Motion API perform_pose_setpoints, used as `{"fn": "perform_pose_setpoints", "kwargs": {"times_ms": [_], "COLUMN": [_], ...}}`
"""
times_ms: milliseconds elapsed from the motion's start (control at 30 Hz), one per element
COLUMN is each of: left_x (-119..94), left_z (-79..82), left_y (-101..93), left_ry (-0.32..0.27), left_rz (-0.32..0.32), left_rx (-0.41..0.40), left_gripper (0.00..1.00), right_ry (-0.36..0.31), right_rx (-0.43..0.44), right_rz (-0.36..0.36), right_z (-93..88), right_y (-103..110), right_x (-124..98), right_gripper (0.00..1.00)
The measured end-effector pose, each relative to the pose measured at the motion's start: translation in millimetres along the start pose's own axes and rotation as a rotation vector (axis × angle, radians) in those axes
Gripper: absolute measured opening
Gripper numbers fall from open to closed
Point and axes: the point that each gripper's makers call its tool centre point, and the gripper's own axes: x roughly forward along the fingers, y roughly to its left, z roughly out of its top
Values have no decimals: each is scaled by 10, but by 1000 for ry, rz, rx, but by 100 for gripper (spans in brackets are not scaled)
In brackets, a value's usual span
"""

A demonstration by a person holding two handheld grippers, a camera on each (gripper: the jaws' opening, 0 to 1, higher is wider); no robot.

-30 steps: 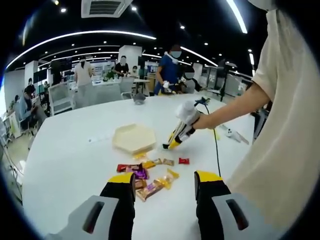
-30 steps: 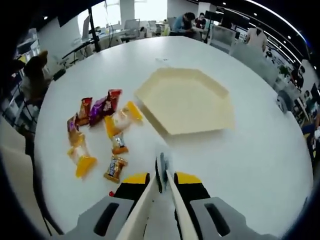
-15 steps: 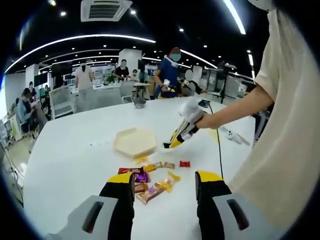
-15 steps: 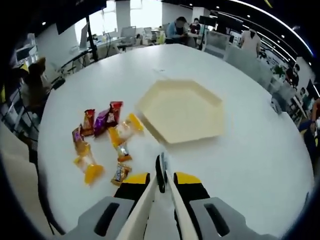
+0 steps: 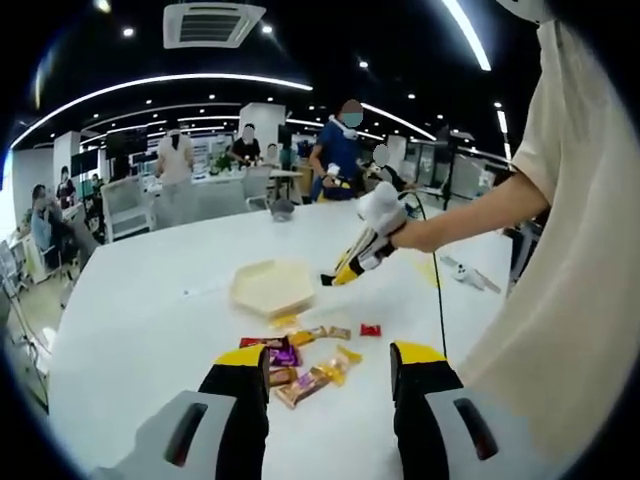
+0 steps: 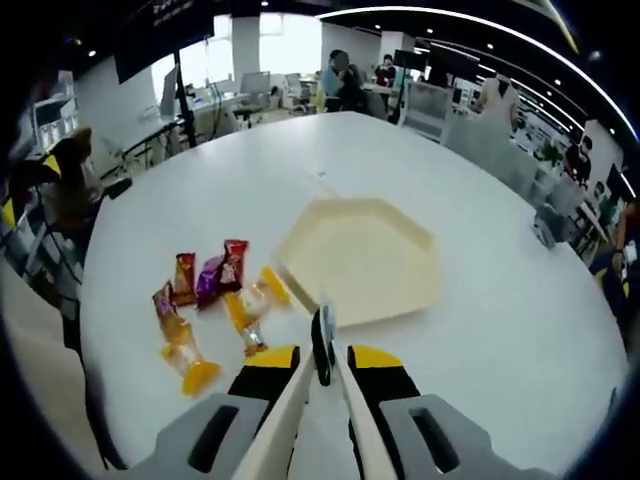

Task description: Place the target food into the container with the food tongs after gripping and lifting it, then release it inside without dropping or visibly crushing the food.

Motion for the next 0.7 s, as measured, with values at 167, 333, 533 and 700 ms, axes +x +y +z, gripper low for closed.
{"fn": "perform_pose_setpoints", "kwargs": {"times_ms": [167,333,533,700], "left_x": [-34,-65,-136,-202], "left_z": [-5,-1,-33,44], "left_y": [-6,-19,-16,34], "left_ry": [-7,-15,-17,-67], "left_rz": [6,8,20,55], "left_rx": [-1,1,-1,-53], "left_gripper": [48,48,48,50], "right_ry": [-24,-48,-72,-85], "right_rx": [-4,-6,-5,-6], "right_rz": [-1,-4,-10,-5], "right_z": [136,255,417,548], "right_y": [9,8,17,21], "right_x": [-39,-64,-113,-124], "right_gripper": [18,18,18,18]}}
